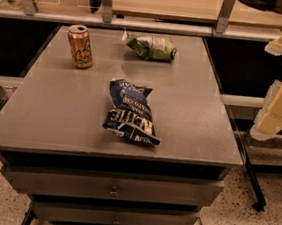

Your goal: Pick green jalapeno chip bag

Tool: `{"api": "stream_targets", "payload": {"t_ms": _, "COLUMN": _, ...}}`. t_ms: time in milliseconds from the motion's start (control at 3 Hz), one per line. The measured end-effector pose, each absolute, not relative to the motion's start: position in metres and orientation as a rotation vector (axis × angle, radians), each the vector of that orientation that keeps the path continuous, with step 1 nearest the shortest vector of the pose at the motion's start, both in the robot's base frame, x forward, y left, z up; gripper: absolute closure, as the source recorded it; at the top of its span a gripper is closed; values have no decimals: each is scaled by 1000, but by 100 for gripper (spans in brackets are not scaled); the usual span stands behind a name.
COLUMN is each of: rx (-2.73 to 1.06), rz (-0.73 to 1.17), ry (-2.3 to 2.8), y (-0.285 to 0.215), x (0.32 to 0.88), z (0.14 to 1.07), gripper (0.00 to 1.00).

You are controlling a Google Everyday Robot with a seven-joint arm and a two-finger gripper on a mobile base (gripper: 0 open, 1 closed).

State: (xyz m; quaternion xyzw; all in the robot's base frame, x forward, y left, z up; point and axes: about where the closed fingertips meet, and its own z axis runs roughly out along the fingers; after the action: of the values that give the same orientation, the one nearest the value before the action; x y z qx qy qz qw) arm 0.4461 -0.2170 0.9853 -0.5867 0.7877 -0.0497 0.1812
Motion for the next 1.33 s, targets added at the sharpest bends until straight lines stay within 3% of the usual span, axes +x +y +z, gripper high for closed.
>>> {"api": "stream_targets", "payload": {"t_ms": 1333, "rx": -1377, "rz": -199, "ry": 2153, "y": -217, "x": 482, "z": 1017, "gripper": 0}}
